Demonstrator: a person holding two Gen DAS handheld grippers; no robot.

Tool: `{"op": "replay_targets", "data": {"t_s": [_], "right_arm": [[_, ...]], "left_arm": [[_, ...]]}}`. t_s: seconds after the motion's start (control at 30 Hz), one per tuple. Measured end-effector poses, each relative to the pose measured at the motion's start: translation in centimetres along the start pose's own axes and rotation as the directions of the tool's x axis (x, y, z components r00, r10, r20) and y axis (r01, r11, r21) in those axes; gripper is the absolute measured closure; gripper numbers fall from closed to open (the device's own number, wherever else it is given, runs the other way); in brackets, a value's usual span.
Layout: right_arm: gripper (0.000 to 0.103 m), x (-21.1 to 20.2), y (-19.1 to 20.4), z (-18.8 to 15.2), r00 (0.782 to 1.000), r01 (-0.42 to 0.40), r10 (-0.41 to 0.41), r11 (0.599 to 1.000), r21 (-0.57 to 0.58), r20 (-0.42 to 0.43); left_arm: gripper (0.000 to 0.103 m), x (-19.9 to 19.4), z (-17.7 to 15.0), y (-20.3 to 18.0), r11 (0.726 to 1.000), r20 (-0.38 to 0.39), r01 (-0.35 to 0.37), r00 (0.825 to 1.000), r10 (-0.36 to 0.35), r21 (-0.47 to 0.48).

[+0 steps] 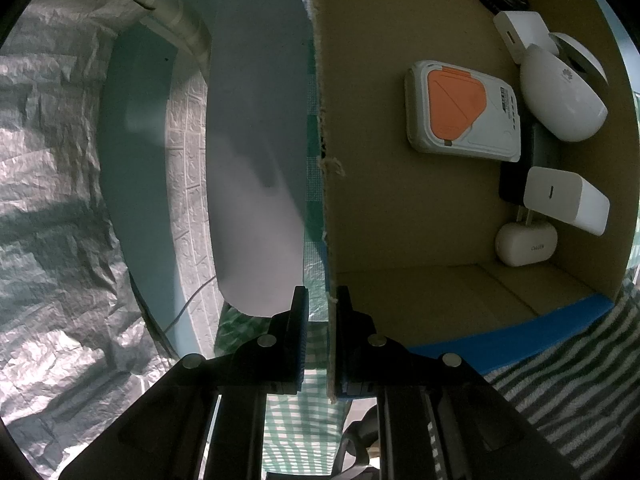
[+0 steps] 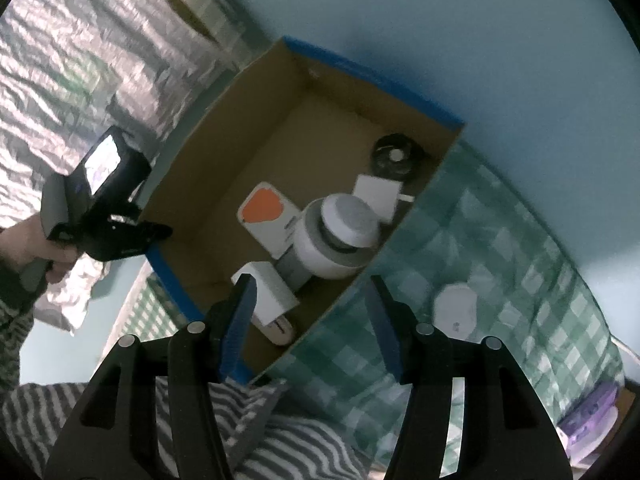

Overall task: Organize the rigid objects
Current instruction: 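Move the right gripper to the white octagonal puck on the cloth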

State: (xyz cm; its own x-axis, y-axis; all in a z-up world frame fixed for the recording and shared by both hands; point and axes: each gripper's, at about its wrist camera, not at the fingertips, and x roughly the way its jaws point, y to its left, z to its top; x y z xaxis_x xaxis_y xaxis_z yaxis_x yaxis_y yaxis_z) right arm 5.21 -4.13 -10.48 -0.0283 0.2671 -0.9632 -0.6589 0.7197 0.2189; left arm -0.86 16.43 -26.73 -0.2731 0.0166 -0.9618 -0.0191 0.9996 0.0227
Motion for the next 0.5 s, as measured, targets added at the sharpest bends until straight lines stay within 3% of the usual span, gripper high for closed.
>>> {"op": "replay_targets", "data": {"t_s": [0.17,0.5], "right_arm": [[0.04,-1.2,-1.5,-0.3,1.0,0.021,-0.021,0.999,0.026,0.022],[0.038,-1.3,-6.2,-1.7,0.996,0.084,-0.086,0.991,0.107,0.011]], "left_arm": [[0.09,-0.1,-0.1,0.0,1.0,0.0,-0.002,1.0,0.002,0.004],[0.09,-0.2,-0.1,0.1,1.0,-0.001,-0.003,1.0,0.003,0.003]]}}
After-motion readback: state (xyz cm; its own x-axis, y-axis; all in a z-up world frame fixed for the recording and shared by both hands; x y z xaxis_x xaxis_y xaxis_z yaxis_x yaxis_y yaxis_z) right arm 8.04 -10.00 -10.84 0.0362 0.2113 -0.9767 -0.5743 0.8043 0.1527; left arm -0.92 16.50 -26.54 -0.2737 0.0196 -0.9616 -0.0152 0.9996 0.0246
